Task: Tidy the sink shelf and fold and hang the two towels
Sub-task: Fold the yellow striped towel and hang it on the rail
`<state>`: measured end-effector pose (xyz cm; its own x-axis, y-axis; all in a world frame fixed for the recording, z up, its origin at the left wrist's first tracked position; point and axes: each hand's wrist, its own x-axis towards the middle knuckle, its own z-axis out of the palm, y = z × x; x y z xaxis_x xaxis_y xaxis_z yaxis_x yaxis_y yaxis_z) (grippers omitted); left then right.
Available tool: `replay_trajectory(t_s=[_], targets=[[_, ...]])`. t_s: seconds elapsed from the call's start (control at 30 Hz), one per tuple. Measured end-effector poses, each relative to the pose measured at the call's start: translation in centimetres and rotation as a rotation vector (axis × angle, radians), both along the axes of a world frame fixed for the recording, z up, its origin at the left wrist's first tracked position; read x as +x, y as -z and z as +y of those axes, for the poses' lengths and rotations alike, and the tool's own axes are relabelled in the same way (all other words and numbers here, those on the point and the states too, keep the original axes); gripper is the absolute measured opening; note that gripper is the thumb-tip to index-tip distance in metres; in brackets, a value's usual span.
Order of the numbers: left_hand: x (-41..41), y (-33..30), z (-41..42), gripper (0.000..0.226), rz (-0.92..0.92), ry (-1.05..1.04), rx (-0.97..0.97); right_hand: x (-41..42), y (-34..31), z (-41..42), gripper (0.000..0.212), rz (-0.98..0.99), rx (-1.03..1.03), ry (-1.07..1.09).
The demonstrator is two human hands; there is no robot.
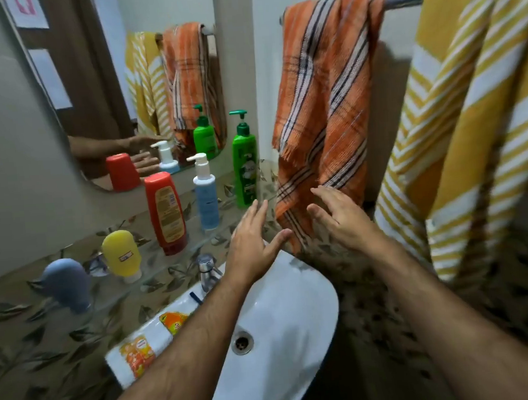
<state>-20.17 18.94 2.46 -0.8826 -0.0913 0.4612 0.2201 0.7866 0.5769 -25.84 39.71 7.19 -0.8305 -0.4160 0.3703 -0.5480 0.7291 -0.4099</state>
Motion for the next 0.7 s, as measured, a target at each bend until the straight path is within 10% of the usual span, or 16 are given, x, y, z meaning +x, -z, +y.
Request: replay_trajectory(t_s=[0.17,0.4,0.7], targets=[[0.4,-3.1,3.5,0.087,0.080,0.082,-0.021,3.4,-5.1,4.3,0.114,0.126,0.021,0.080],[-1.2,-10.8,9.5,0.084,0.237,0.189,-0.075,6.3,-13.8,11.1,0.063,0.400,0.087,0.201],[-2.2,-22.1,19.0,0.056,0.399,0.241,0.052,8.6,-23.2,19.3,0.051,0.604,-0.034,0.420]])
